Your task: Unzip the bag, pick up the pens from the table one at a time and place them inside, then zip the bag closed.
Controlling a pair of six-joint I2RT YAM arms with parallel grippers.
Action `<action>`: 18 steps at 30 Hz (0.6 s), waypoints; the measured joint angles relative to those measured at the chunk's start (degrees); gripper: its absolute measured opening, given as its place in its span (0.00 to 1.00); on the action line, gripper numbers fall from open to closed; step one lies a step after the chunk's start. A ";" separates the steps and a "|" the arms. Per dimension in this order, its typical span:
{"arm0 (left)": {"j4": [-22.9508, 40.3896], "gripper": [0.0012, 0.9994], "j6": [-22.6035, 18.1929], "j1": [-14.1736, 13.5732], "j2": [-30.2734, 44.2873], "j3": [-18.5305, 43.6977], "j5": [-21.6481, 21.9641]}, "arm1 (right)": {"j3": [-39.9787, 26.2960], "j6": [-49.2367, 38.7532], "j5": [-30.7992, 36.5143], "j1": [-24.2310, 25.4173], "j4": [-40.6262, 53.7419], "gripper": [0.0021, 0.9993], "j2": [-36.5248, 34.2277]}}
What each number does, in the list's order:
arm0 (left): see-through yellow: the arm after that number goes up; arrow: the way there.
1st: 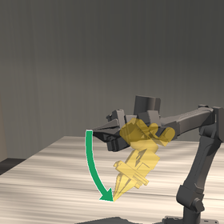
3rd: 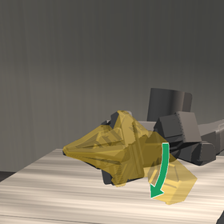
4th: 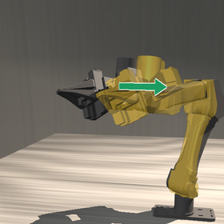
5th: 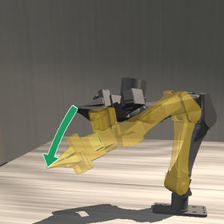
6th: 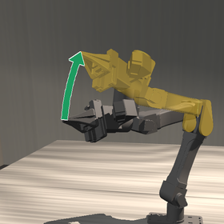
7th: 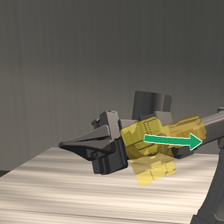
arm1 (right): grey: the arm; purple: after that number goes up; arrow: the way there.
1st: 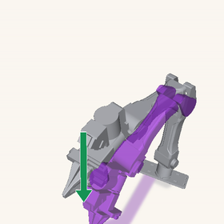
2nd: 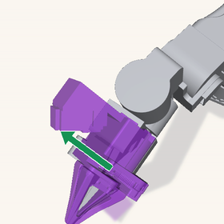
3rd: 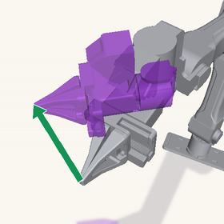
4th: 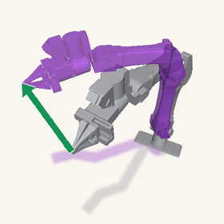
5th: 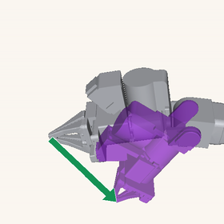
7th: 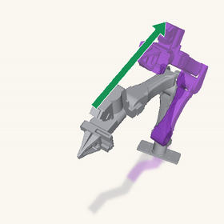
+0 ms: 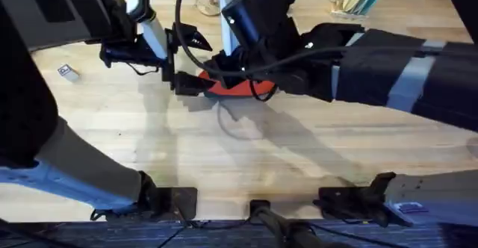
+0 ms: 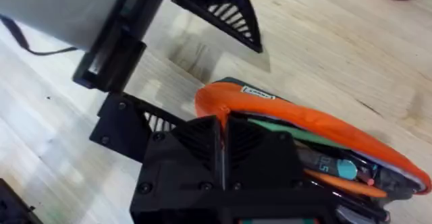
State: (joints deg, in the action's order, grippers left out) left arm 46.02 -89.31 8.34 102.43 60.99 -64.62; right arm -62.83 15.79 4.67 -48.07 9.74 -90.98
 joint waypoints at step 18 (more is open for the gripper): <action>0.36 0.11 9.09 -1.18 0.00 -0.09 3.23 | 0.00 0.00 0.17 0.10 -1.09 0.03 0.00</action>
State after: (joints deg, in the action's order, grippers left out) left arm 46.38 -80.23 7.15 102.43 60.90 -61.39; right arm -62.83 15.79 4.83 -47.97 8.64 -90.98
